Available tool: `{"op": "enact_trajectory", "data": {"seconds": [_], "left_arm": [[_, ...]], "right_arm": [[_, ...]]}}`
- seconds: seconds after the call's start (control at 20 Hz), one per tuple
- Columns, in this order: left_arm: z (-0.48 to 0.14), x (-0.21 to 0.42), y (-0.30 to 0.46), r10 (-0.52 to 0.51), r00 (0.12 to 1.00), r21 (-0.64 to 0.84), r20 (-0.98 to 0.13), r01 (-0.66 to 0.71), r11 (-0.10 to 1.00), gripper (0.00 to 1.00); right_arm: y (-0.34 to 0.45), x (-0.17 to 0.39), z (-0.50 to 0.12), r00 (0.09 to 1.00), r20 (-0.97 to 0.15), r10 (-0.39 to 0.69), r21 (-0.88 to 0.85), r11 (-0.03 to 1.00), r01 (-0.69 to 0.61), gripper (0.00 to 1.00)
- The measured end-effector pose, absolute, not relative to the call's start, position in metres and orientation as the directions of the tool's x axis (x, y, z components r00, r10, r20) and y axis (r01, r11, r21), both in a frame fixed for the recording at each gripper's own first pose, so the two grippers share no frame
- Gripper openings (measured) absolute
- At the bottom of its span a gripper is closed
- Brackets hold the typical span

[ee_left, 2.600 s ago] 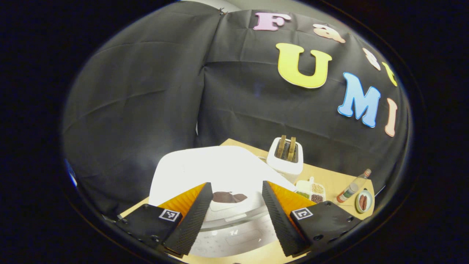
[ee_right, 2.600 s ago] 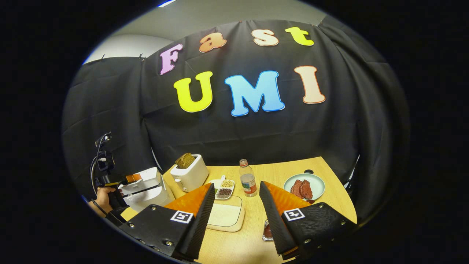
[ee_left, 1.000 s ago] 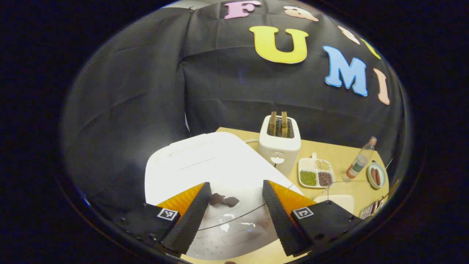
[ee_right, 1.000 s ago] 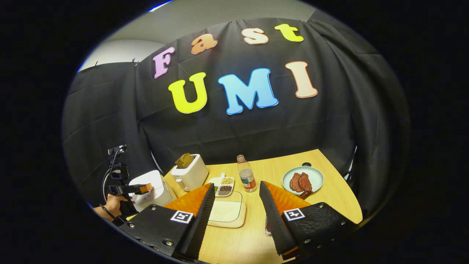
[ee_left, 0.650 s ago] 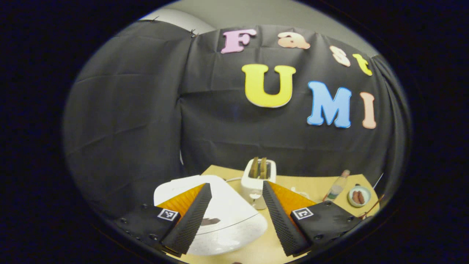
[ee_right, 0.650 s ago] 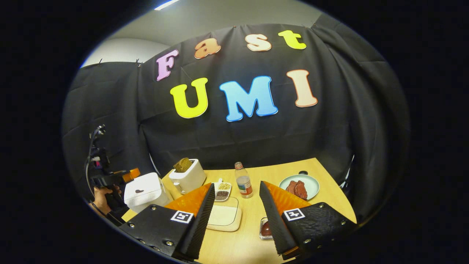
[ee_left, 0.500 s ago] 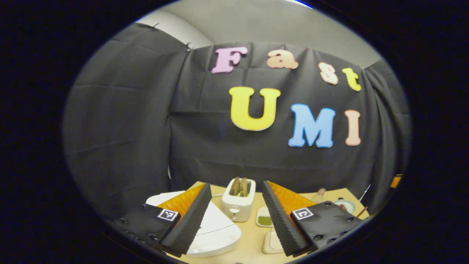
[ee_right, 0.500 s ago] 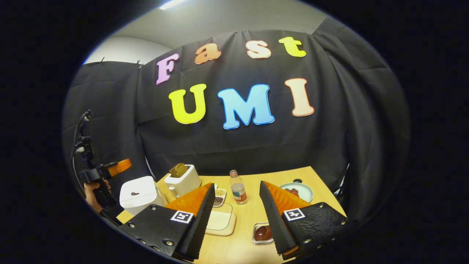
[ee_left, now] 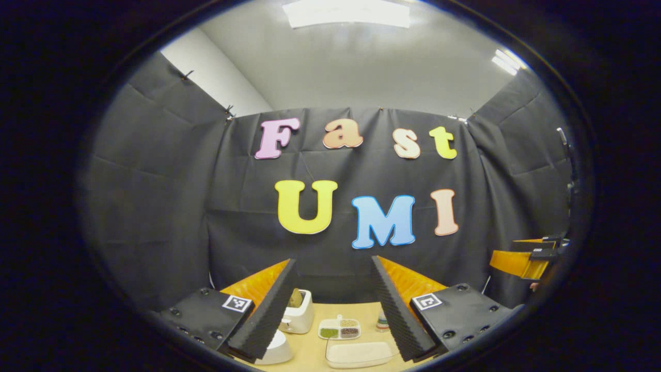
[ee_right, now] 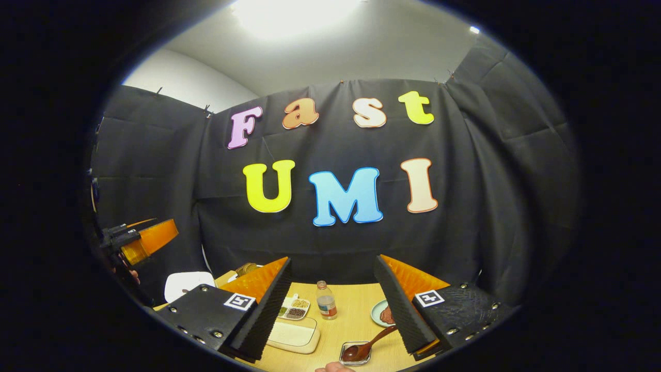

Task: Close the left gripper, press the button to open the rice cooker; take a wooden spoon from the chopstick holder with the right hand, scoop a spoonful of rice and pour it into the rice cooker, then put the wooden spoon back into the chopstick holder.

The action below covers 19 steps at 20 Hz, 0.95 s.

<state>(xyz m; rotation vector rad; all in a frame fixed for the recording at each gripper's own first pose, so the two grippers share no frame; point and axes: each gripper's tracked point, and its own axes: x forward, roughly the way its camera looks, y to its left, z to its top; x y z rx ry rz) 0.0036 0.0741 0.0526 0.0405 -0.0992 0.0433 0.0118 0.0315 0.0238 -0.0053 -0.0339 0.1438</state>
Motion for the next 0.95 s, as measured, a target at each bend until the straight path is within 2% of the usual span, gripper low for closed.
{"op": "enact_trajectory", "data": {"seconds": [0.25, 0.5, 0.6, 0.75, 0.95], "left_arm": [[0.039, -0.009, 0.06, 0.054, 0.996, 0.009, 0.07, -0.055, 0.998, 0.96], [0.027, -0.017, 0.056, -0.009, 0.999, 0.023, 0.032, 0.008, 1.0, 0.96], [0.036, -0.019, 0.069, -0.006, 0.999, 0.023, 0.052, 0.005, 1.0, 0.99], [0.032, -0.021, 0.08, -0.026, 0.999, 0.019, 0.046, 0.025, 1.0, 0.96], [0.023, -0.02, 0.095, -0.07, 0.997, -0.006, 0.036, 0.07, 0.998, 0.98]], "right_arm": [[0.033, 0.002, 0.024, 0.986, 0.03, 0.166, 0.019, 0.986, -0.166, 0.96], [0.032, -0.003, 0.032, 0.997, 0.035, 0.075, 0.032, 0.997, -0.076, 0.96], [0.044, -0.007, 0.038, 0.996, 0.06, 0.064, 0.019, 0.998, -0.065, 0.96], [0.064, -0.014, 0.031, 0.997, 0.056, 0.047, -0.011, 0.999, -0.046, 0.96], [0.083, -0.022, 0.023, 0.998, 0.051, 0.022, -0.023, 1.0, -0.021, 0.96]]}}
